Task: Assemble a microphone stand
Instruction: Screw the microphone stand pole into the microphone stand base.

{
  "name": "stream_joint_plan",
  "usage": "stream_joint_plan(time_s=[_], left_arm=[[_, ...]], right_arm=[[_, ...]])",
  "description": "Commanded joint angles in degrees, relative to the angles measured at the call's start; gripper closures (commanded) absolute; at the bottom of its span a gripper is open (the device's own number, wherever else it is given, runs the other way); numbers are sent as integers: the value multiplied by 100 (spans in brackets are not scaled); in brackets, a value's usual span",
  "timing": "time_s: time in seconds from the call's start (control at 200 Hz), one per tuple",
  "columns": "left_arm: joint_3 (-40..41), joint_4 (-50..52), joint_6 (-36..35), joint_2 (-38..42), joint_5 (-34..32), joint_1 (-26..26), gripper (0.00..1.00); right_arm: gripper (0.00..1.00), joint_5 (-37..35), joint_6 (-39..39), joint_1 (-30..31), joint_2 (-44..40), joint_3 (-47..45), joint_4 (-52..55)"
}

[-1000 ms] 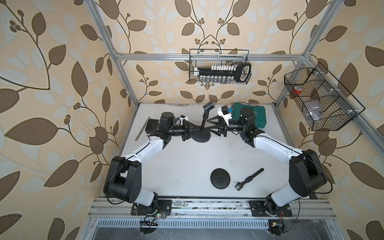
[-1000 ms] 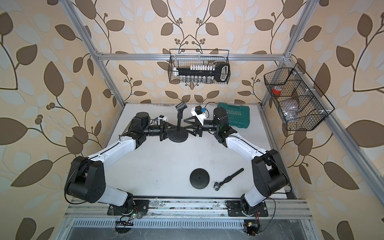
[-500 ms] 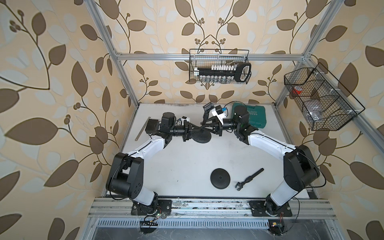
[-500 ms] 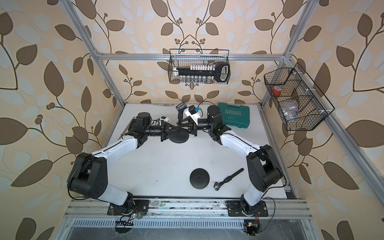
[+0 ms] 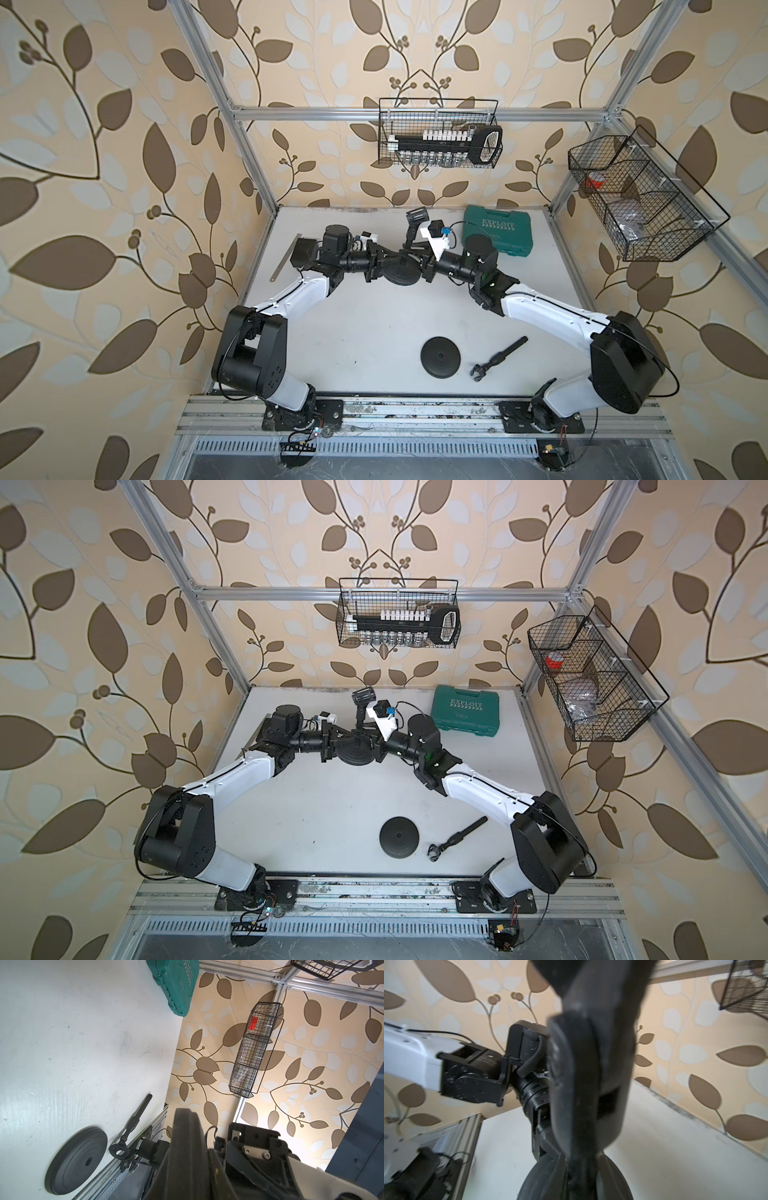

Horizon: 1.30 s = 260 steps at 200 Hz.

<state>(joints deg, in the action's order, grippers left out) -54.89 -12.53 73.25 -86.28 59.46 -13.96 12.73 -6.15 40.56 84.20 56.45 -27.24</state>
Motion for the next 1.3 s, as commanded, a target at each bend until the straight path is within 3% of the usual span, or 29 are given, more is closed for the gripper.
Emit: stream_joint_plan(time_s=[0.0,0.06,0.115,0.175,0.18,0.225,0.27,0.34,0.49,0.645,0.835,1.07,1.295], left_arm=[[-443,-184,100,306,-250,-55,100],[-428,-205,144,293,-290,-55,100],[-422,-199,159,279,-312,-55,100],[-434,-146,154,279,-329,-55,100],[-434,-145,150,279,-329,-55,100],[-442,-86,138,281,-331,-46,100],[-461,-42,94,297,-330,-46,100],[-465,69,37,322,-333,-46,100],[-445,224,-96,322,-207,-46,100],[-387,161,-102,325,186,-46,100],[-326,43,-19,322,478,-46,100],[-332,-73,77,322,523,-46,100],[-325,-102,106,309,558,-55,100]], right_arm=[[100,-2907,261,762,-71,47,820],[100,-3012,224,862,-83,63,834],[97,-2595,242,848,-122,33,734],[63,-1687,334,693,-166,89,788],[56,-1608,347,674,-175,89,798],[39,-851,416,500,-238,131,873],[30,-131,508,315,-331,101,882],[26,1098,613,-67,-468,21,857],[25,2870,632,-1002,-623,-138,766],[34,3651,734,-1557,-419,144,934],[37,4412,1152,-1588,111,704,1263],[41,4478,967,-1356,692,1175,1068],[54,4400,447,-1271,1013,1283,511]])
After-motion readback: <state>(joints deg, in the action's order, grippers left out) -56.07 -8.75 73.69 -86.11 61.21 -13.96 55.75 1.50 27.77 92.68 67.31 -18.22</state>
